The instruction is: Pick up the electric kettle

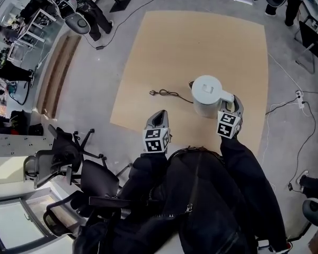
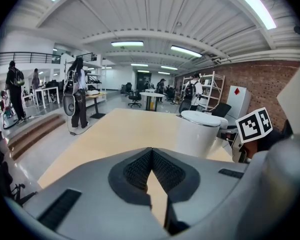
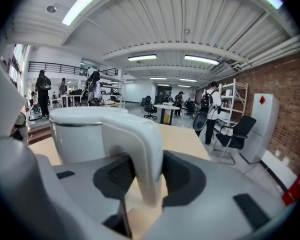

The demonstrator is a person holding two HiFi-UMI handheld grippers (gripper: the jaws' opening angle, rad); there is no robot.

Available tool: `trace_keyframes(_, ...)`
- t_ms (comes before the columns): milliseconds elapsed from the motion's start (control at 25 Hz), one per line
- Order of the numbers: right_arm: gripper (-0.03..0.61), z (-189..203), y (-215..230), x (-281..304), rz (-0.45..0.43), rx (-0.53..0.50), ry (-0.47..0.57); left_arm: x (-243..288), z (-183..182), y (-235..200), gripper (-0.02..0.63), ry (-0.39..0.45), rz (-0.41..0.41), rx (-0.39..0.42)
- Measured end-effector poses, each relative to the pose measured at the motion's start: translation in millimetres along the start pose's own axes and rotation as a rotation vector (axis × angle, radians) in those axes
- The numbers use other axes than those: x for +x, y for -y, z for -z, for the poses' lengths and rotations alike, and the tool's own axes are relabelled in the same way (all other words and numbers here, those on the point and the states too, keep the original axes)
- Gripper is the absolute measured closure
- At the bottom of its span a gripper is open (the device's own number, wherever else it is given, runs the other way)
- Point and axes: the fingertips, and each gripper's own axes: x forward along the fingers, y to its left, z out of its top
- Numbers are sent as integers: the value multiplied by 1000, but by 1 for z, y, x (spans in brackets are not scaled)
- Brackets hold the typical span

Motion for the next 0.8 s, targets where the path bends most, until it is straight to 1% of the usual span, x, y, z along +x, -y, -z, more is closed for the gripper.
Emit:
trace_keyframes(320, 426, -26, 15, 1, 18, -6, 54, 2, 0, -5, 614, 2, -7, -7)
trace_keyframes(520, 425, -43, 20, -15, 14, -1, 92, 2, 0, -7, 614, 7, -1, -13)
trace_keyframes(680, 425, -68, 25, -29, -2, 29, 139, 8, -5, -5, 614, 16, 11, -24)
trace_keyframes(800, 425, -94, 30, -43, -14, 51, 185, 7, -16, 0, 614, 39, 24, -35)
